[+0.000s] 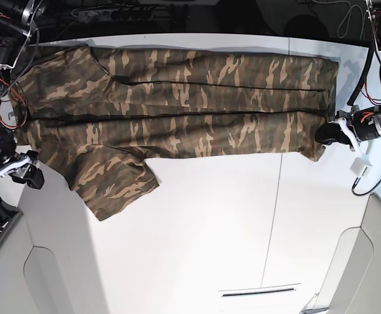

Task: Fold the T-shirt properly
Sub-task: 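Grasp the hem corners with both grippers and fold the hem over the body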

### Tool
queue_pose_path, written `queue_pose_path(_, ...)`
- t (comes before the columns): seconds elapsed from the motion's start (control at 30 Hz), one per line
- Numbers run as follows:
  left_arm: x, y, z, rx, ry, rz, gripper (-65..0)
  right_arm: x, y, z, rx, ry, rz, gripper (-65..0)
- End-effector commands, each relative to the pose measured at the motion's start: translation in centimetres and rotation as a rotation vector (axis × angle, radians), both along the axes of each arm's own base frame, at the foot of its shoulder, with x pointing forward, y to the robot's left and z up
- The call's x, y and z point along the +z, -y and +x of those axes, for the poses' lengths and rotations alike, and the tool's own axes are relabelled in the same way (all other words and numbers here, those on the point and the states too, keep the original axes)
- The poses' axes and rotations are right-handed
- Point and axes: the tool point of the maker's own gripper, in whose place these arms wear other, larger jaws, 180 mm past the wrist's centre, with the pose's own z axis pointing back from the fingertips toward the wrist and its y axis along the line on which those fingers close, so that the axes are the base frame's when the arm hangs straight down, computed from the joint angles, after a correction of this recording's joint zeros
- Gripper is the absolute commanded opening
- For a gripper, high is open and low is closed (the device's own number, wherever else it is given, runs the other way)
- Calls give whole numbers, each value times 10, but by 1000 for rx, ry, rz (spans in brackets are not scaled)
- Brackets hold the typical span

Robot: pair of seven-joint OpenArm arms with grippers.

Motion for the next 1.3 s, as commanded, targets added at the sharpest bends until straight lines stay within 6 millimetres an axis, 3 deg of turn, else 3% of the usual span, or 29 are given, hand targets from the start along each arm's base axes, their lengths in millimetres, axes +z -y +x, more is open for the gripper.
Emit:
queue_pose_path(0.0, 16, -6, 11, 2, 57, 5, -650, 18, 2, 18, -8, 65, 7, -314)
queue_pose_path(0.23, 17, -6, 12, 4, 62, 4, -650, -23, -49, 51, 60, -6, 53, -314)
queue_pose_path(0.37, 17, -6, 12, 4, 63, 3, -650, -49, -89, 50, 125, -72, 85, -314)
queue_pose_path(0.53, 19, -6, 14, 9, 75, -1, -650, -55, -126, 49, 179, -86, 112, -323)
queue_pose_path(0.6, 19, -6, 14, 9, 75, 0, -650, -55, -129, 49, 183, -83, 114, -407)
queue_pose_path(0.73, 19, -6, 14, 9, 75, 0, -650, -51, -129, 51, 183, -74, 110, -650)
queue_pose_path(0.87, 19, -6, 15, 9, 76, 0, -650, -44, -133, 46, 238, -128, 94, -650)
queue_pose_path(1.03, 30, -8, 19, 10, 108, 9, -650, -16, -133, 32, 308, -150, 91, -650)
queue_pose_path(1.13, 46, -12, 20, 17, 139, 0, -650, 1, -120, 14, 308, -98, 55, -650)
queue_pose_path(1.27, 71, -19, 9, 40, 186, -33, -650, 21, -104, -26, 306, -42, 12, -650)
